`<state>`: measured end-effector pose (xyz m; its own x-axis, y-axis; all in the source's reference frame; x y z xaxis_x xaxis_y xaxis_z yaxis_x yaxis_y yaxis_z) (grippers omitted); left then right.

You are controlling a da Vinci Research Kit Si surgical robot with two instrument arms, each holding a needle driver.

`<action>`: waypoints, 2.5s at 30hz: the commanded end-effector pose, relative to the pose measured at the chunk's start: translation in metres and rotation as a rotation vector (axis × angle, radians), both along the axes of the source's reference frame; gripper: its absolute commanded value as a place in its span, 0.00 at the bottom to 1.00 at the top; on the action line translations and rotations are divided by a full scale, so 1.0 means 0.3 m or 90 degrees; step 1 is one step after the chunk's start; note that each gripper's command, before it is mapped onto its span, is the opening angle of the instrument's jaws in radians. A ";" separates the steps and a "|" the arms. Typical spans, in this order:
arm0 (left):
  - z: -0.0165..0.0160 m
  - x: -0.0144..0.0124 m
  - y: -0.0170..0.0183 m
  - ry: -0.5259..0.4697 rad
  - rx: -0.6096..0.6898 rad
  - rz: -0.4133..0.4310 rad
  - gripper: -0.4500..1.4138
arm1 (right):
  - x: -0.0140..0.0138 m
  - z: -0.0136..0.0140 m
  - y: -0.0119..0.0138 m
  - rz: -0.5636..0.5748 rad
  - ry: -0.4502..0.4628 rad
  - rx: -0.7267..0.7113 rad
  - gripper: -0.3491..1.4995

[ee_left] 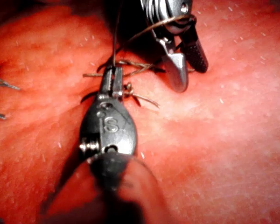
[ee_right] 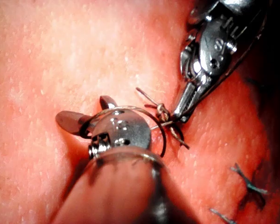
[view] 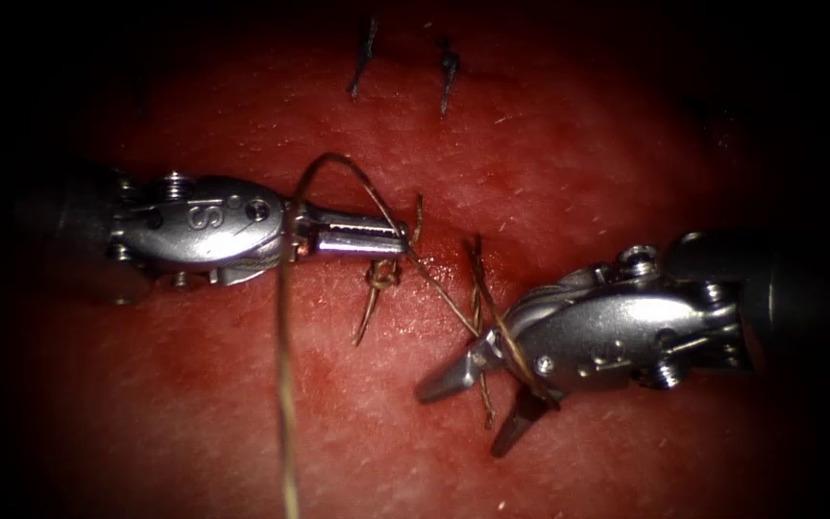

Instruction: Wound Closure

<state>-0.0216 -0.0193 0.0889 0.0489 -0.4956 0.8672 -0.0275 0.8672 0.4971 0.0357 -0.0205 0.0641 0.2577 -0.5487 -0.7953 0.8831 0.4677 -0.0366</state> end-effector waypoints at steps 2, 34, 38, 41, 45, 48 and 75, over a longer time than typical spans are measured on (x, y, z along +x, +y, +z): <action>0.002 -0.0014 -0.002 0.000 0.001 0.000 0.00 | 0.0011 0.0013 -0.0013 -0.006 -0.003 -0.001 0.57; -0.018 -0.0059 -0.034 -0.015 -0.009 0.020 0.00 | -0.0087 -0.0081 0.0299 0.106 0.094 0.070 0.00; -0.022 -0.0056 -0.041 -0.017 -0.012 0.025 0.00 | -0.0088 -0.0082 0.0323 0.126 0.108 0.085 0.00; -0.029 -0.0048 -0.051 -0.020 -0.014 0.035 0.00 | -0.0091 -0.0075 0.0357 0.158 0.114 0.111 0.00; -0.035 -0.0037 -0.059 -0.023 -0.017 0.044 0.00 | -0.0094 -0.0062 0.0373 0.177 0.115 0.120 0.00; -0.041 -0.0036 -0.066 -0.024 -0.018 0.052 0.00 | -0.0090 -0.0046 0.0383 0.196 0.108 0.127 0.00; -0.082 -0.0121 -0.129 -0.058 0.005 0.130 0.00 | -0.0079 0.0094 0.0513 0.348 0.028 0.088 0.00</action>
